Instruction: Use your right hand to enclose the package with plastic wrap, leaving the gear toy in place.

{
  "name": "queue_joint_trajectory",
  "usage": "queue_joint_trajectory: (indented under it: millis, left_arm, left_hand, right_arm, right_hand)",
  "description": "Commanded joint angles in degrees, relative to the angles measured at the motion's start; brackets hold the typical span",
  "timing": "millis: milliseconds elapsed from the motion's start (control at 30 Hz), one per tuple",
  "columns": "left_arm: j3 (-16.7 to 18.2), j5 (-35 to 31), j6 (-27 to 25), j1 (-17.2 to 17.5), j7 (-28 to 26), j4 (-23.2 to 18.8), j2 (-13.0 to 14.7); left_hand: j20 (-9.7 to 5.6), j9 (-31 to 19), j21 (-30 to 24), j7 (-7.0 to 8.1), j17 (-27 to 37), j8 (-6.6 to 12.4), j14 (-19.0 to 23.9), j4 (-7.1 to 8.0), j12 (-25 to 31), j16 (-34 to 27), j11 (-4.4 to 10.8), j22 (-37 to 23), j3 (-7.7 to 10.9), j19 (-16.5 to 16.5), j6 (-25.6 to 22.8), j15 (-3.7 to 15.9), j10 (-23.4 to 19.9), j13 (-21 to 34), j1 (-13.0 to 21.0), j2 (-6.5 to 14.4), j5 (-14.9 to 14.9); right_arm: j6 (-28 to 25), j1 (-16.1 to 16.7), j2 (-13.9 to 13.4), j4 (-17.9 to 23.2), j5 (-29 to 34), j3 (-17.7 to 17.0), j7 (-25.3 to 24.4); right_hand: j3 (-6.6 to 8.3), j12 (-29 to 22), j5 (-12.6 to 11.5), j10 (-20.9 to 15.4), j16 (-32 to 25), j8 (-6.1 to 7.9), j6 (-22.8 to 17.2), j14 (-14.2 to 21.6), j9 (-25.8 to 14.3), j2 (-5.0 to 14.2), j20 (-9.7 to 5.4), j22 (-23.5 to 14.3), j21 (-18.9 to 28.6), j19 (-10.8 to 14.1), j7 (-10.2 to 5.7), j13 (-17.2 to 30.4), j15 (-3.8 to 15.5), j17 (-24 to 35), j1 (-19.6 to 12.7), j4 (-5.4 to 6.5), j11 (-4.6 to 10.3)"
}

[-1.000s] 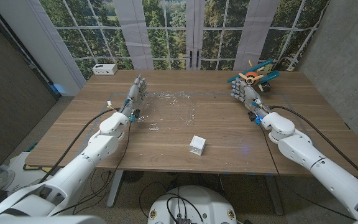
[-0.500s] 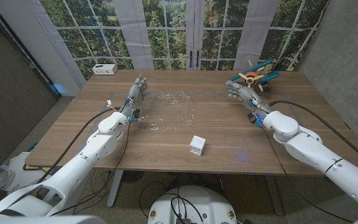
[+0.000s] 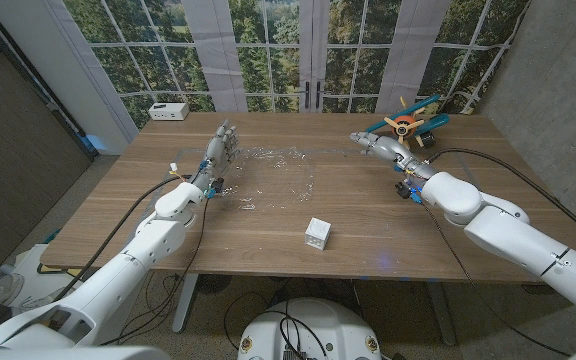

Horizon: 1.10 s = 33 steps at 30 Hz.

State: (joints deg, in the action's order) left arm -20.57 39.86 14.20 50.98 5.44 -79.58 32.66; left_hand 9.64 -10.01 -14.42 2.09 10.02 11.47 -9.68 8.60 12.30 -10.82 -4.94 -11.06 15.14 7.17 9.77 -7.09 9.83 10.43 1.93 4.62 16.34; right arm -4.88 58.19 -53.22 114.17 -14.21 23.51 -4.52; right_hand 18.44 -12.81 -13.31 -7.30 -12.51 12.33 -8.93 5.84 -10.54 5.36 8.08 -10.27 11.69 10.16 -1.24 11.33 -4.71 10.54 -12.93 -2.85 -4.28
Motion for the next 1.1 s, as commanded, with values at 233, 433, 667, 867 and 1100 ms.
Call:
queue_joint_trajectory:
  millis: [233,433,667,867,1100]
  left_arm:
    - [0.7,0.7,0.4,1.6,0.1,-2.0,0.8]
    - [0.8,0.6,0.5,1.9,0.1,-2.4,1.0]
    - [0.8,0.6,0.5,2.4,-0.1,-3.0,1.3]
    - [0.8,0.6,0.3,2.8,-0.3,-3.5,1.5]
    - [0.8,0.8,0.7,3.0,0.1,-3.4,1.3]
  left_hand:
    - [0.33,-0.1,-0.2,0.34,0.1,0.22,-4.8,-0.35,0.4,-0.2,-0.76,-0.3,0.21,0.0,5.3,-0.23,6.2,0.2,0.9,1.2,0.3]
    - [0.26,-0.1,-0.2,0.37,0.1,0.13,-4.8,-0.4,0.4,-0.2,-0.94,-0.4,0.22,-0.1,5.3,0.16,6.0,0.2,1.0,1.2,0.3]
    - [0.21,-0.1,-0.2,0.4,0.1,0.02,-4.7,-0.47,0.4,-0.2,-1.0,-0.4,0.22,-0.2,5.2,0.26,5.8,0.2,1.1,1.2,0.3]
    - [0.22,-0.1,-0.2,0.38,0.1,-0.07,-4.7,-0.51,0.4,-0.1,-1.09,-0.4,0.22,-0.3,5.2,0.32,5.8,0.2,1.2,1.2,0.3]
    - [0.15,-0.1,-0.2,0.39,0.1,-0.18,-4.6,-0.56,0.3,-0.1,-1.1,-0.4,0.22,-0.3,5.2,0.42,5.7,0.2,1.2,1.2,0.3]
  right_arm:
    - [-8.5,-1.1,-4.6,11.3,12.4,1.9,0.3]
    - [-10.3,-0.7,-5.4,13.7,15.1,2.0,0.8]
    - [-12.1,-0.5,-6.5,16.3,17.7,2.2,2.3]
    - [-13.5,-0.7,-7.2,18.9,20.6,2.9,3.7]
    - [-16.2,-1.4,-7.6,22.1,25.0,4.1,5.6]
  right_hand:
    - [0.57,-0.6,0.2,-1.7,-0.5,0.24,-1.5,1.7,-0.2,0.03,-0.14,-0.2,0.7,1.5,-0.19,0.2,0.56,0.3,-1.7,-1.23,0.36]
    - [0.7,-0.6,0.3,-2.0,-0.5,0.26,-1.8,2.0,-0.2,-0.01,-0.34,-0.2,0.8,1.8,-0.26,0.2,0.94,0.3,-2.1,-1.55,0.39]
    - [0.8,-0.6,0.4,-2.2,-0.5,0.2,-2.0,2.3,-0.2,-0.07,-0.43,-0.2,0.9,2.0,-0.33,0.2,1.28,0.3,-2.4,-1.84,0.61]
    - [0.85,-0.5,0.5,-2.2,-0.4,0.15,-2.1,2.3,-0.2,-0.13,-0.41,-0.2,0.9,2.1,-0.46,0.3,1.41,0.3,-2.5,-2.02,0.74]
    - [0.97,-0.5,0.5,-2.5,-0.4,0.1,-2.2,2.5,-0.2,-0.12,-0.38,-0.2,0.9,2.2,-0.56,0.3,1.69,0.3,-2.7,-2.24,0.96]
